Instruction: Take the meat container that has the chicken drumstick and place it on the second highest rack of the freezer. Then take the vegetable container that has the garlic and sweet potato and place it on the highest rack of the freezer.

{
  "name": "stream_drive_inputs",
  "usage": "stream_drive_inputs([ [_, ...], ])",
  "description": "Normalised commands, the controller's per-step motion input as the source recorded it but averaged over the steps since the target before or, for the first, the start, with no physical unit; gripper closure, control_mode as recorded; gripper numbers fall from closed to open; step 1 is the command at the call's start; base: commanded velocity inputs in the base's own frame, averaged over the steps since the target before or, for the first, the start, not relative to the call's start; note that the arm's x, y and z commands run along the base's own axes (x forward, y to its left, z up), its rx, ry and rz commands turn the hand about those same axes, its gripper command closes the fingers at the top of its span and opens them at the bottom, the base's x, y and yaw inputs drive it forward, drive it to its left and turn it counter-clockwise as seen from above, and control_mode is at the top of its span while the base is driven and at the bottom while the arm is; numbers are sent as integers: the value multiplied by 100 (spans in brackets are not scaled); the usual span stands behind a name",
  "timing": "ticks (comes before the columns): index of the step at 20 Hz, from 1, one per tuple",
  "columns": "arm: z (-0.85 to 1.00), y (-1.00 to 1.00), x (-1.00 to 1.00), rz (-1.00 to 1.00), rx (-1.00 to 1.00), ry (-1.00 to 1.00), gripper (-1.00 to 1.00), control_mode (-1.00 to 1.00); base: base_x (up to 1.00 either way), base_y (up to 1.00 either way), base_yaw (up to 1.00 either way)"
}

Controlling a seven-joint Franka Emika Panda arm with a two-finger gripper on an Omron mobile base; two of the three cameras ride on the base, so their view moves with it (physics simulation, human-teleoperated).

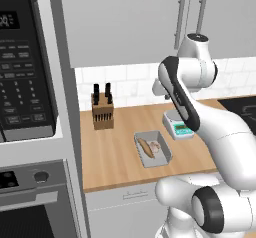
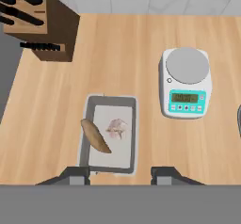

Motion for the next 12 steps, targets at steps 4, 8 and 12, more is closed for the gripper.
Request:
stream_drive_inputs([
  [4,-21,1,-3,0,-9,14,-100,-100,0,0,0],
  [8,-91,8,-13,7,-40,38,-100,-100,0,0,0],
  [12,-100,1,-24,24,-35,43,-100,-100,0,0,0],
])
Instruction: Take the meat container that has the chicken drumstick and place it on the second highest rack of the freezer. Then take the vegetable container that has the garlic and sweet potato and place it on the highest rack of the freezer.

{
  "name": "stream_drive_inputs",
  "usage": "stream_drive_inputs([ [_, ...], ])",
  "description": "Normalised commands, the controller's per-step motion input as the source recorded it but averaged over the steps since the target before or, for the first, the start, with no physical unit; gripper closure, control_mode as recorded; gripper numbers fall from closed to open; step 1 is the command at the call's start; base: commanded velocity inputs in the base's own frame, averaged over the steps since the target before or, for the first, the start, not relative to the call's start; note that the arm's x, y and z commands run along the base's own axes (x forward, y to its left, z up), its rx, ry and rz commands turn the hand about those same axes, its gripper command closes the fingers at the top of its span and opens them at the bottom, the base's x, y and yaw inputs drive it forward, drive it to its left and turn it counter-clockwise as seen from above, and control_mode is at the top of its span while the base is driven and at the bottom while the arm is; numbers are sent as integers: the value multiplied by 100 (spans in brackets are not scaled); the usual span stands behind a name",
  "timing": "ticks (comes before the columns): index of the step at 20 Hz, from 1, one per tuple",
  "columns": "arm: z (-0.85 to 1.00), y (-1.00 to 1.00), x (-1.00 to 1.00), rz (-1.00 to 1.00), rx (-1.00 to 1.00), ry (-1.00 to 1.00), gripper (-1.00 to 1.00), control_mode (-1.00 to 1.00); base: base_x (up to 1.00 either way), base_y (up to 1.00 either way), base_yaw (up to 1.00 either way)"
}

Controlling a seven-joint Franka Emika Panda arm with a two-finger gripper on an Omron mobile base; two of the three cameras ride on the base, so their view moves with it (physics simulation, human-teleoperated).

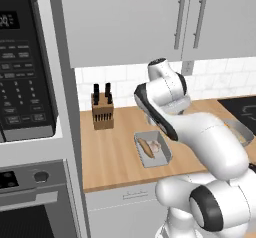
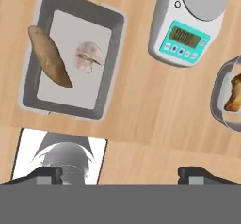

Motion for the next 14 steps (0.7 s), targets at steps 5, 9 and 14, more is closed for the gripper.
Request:
stream_drive_inputs([
  [5,-95,0,-24,44,1,27,-100,-100,0,0,0],
  [9,-57,-9,0,49,25,30,-100,-100,0,0,0],
  [14,-49,4,-4,46,22,29,-100,-100,0,0,0],
])
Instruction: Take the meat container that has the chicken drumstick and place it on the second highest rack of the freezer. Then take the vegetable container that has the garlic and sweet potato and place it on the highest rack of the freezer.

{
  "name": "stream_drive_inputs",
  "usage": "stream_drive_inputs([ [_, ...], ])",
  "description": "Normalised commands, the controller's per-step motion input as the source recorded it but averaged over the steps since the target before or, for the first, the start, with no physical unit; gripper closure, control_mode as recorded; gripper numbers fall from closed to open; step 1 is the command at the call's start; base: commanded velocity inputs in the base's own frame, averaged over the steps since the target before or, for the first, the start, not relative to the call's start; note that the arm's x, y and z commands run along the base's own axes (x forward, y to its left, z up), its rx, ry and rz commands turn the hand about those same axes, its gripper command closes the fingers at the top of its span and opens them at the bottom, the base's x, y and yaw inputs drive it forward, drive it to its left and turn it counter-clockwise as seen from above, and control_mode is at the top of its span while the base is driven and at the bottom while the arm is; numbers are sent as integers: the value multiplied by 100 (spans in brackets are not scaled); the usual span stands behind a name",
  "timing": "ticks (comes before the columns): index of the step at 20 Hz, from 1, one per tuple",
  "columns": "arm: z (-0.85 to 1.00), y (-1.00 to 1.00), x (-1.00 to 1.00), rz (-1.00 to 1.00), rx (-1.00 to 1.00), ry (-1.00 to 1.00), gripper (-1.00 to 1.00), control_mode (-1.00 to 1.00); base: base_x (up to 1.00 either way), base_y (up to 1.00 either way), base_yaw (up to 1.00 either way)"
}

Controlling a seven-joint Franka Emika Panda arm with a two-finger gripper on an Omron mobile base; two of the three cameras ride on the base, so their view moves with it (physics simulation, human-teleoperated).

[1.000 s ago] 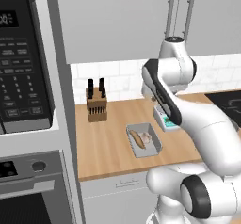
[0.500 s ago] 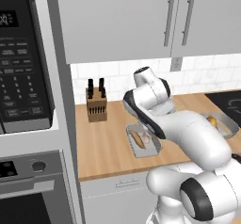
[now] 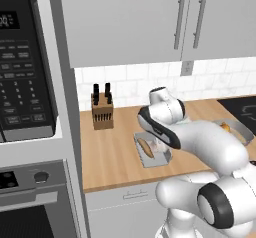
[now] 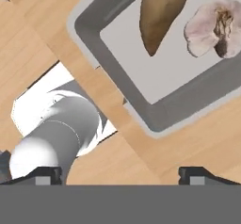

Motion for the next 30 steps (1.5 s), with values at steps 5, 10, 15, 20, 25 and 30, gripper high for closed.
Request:
stream_drive_inputs([
  [5,-28,42,-2,8,0,6,-100,-100,0,0,0],
  [10,-33,18,1,0,2,0,-100,-100,0,0,0],
  [15,-34,0,32,0,0,0,-100,-100,0,0,0],
  [20,-31,0,21,0,0,0,-100,-100,0,0,0],
  [25,-32,0,6,0,0,0,-100,-100,0,0,0],
  [30,-24,0,16,0,0,-1,-100,-100,0,0,0],
])
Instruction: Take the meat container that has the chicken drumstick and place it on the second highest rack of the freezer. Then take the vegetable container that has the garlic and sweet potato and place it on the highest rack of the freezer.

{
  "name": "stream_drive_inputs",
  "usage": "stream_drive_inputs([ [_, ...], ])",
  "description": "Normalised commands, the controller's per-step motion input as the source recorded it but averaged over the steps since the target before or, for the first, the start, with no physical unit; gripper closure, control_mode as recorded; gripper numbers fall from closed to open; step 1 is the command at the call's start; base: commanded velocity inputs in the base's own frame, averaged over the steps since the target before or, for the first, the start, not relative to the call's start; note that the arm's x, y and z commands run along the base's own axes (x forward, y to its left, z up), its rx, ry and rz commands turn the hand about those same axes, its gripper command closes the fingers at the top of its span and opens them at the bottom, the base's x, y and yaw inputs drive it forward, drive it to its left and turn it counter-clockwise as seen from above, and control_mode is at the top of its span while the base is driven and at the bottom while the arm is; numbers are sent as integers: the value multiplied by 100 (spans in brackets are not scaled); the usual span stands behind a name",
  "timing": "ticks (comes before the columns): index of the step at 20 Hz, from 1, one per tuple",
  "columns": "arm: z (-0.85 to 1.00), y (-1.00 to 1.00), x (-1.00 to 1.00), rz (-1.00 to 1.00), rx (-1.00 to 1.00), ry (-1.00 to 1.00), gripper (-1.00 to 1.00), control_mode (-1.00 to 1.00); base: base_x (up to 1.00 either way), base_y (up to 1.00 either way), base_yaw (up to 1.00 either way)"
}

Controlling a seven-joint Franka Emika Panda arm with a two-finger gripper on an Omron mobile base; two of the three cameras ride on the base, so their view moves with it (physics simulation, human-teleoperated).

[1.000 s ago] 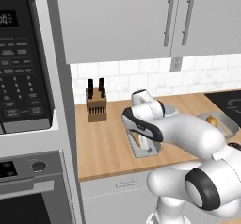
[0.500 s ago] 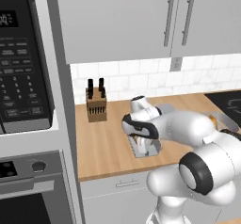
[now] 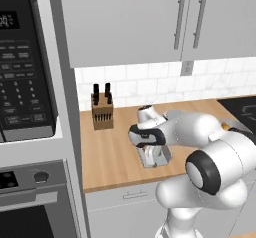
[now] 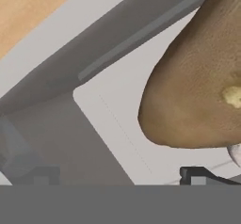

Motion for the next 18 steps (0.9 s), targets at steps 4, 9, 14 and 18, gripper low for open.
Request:
stream_drive_inputs([
  [4,-32,0,9,0,0,0,-100,-100,0,0,0],
  [9,-43,0,0,-1,0,0,100,-100,0,0,0],
  [14,-19,0,-13,0,4,0,100,-100,0,0,0],
  [18,-11,0,-28,0,0,1,100,-100,0,0,0],
])
